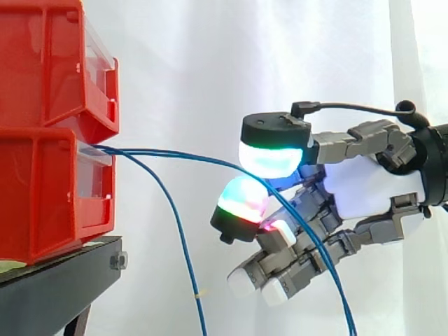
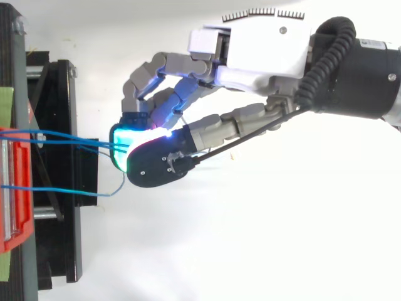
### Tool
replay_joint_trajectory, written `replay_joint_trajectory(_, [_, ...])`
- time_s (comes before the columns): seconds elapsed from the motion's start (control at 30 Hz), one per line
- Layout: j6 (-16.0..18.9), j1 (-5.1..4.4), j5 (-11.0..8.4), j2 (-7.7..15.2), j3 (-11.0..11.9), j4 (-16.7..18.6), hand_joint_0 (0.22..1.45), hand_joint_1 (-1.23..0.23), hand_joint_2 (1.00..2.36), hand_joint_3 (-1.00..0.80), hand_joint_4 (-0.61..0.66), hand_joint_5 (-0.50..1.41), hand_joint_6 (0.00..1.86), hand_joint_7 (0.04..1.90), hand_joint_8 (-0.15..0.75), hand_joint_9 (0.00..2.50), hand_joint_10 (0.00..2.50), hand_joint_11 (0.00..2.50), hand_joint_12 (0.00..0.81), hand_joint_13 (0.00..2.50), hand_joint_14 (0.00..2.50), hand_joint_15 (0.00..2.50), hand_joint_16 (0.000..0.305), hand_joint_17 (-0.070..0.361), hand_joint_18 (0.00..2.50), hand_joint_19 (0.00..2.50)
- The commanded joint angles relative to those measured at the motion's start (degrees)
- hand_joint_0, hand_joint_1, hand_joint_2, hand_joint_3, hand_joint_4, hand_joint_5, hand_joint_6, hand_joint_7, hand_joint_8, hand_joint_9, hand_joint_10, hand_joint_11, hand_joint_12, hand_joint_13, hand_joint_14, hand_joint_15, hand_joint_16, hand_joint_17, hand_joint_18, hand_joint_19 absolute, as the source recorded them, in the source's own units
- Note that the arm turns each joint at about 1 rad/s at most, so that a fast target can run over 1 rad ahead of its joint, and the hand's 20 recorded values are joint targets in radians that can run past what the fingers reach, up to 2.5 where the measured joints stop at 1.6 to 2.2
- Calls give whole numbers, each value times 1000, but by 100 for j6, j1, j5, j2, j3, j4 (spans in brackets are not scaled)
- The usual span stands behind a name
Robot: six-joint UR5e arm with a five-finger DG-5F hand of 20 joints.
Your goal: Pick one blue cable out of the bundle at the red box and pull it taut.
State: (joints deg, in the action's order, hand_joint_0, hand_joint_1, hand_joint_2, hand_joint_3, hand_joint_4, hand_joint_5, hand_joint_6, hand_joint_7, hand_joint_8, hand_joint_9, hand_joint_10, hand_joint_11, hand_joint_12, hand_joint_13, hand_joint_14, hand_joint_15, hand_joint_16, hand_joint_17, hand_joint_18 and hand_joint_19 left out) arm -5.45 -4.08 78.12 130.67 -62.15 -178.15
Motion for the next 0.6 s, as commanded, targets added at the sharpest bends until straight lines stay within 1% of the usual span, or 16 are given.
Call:
replay_joint_trajectory(0.0, [-88, 21, -34, -50, 1, 0, 667, -783, 1011, -351, 65, -195, 923, 959, 318, 940, 14, 1109, 379, 554, 11, 323, 49, 111, 561, 211])
replay_joint_trajectory(0.1, [-237, 39, -104, -112, 1, -9, 703, -782, 1000, -500, 70, -196, 920, 920, 314, 934, 12, 1109, 377, 554, 11, 319, 49, 111, 564, 206])
replay_joint_trajectory(0.17, [-281, 39, -113, -129, 1, -9, 702, -797, 1000, -500, 99, -194, 916, 905, 308, 929, 11, 1109, 376, 553, 11, 325, 49, 110, 565, 206])
replay_joint_trajectory(0.23, [-325, 39, -113, -156, 1, -18, 664, -798, 1000, -500, 117, -190, 914, 931, 309, 931, 11, 1100, 376, 552, 11, 326, 49, 110, 562, 213])
replay_joint_trajectory(0.3, [-369, 39, -113, -182, 1, -62, 586, -772, 1000, -500, 117, -189, 915, 934, 314, 941, 11, 1115, 380, 553, 11, 337, 49, 111, 555, 233])
replay_joint_trajectory(0.4, [-369, 39, -113, -191, 1, -88, 553, -720, 1000, -500, 111, -186, 916, 929, 322, 953, 10, 1124, 387, 554, 11, 333, 51, 114, 557, 241])
replay_joint_trajectory(0.5, [-369, 39, -113, -191, 1, -97, 558, -629, 1000, -500, 110, -183, 913, 944, 326, 963, 11, 1124, 385, 552, 13, 340, 50, 113, 549, 252])
replay_joint_trajectory(0.57, [-369, 39, -113, -191, 1, -114, 588, -619, 1000, -500, 106, -182, 912, 945, 319, 964, 11, 1120, 383, 551, 11, 339, 49, 111, 542, 264])
